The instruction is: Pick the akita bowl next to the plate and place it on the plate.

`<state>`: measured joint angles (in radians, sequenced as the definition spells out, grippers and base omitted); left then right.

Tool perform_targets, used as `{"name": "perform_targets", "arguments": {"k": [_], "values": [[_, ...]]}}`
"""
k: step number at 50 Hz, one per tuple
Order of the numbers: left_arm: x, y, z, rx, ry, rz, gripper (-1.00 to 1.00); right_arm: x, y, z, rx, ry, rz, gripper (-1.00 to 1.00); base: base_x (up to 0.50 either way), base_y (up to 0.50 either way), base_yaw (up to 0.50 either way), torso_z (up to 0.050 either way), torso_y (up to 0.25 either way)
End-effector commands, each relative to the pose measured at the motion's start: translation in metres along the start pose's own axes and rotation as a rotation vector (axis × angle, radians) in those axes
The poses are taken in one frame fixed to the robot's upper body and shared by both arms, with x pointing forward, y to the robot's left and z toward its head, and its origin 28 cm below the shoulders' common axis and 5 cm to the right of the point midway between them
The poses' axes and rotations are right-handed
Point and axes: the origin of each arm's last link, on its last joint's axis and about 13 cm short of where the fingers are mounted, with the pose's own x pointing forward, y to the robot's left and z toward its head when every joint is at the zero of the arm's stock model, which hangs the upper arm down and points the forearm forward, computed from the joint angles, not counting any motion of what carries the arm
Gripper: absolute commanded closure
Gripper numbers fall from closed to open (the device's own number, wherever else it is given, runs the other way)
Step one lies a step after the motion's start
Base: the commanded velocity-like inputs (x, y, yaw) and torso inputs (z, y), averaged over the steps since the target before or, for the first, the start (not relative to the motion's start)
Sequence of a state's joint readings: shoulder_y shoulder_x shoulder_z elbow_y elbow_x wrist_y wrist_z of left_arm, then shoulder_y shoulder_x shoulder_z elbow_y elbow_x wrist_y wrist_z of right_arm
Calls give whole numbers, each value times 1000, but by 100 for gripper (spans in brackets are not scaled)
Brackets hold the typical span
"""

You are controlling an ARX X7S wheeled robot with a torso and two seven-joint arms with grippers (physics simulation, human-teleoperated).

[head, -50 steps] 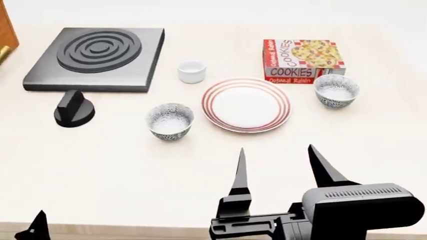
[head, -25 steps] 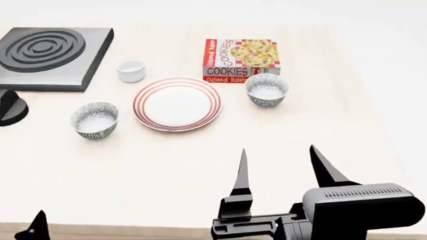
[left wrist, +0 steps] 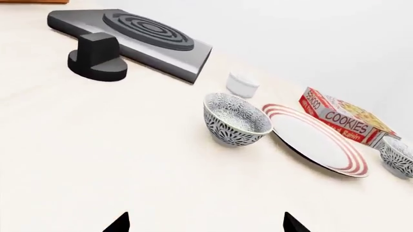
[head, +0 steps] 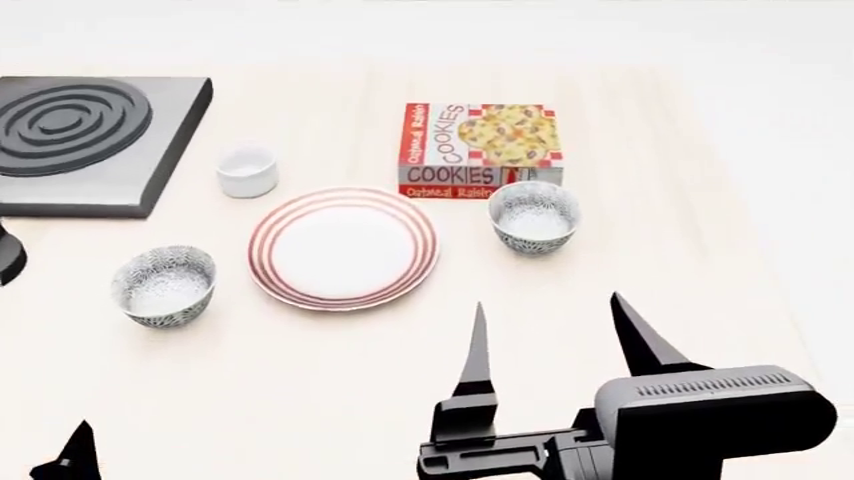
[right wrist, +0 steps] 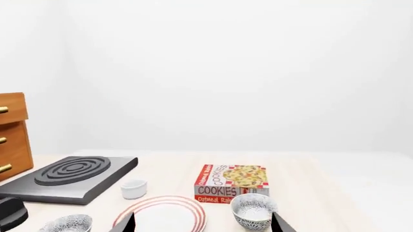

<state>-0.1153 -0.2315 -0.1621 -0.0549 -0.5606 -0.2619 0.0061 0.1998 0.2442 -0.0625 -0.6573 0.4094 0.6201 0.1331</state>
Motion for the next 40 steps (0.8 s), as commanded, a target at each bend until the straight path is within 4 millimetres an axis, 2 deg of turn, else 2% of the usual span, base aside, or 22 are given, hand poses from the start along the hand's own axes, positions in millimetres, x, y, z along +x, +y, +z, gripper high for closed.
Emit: {"name": "perform_targets", "arguments": {"k": [1, 40], "values": [[1, 1, -1, 1, 0, 0, -100, 0, 0, -1, 0, 3, 2, -100, 500, 0, 0, 0, 0], [1, 1, 0, -5, 1, -1, -100, 1, -1, -2, -3, 10, -1, -100, 500, 0, 0, 0, 0]]}}
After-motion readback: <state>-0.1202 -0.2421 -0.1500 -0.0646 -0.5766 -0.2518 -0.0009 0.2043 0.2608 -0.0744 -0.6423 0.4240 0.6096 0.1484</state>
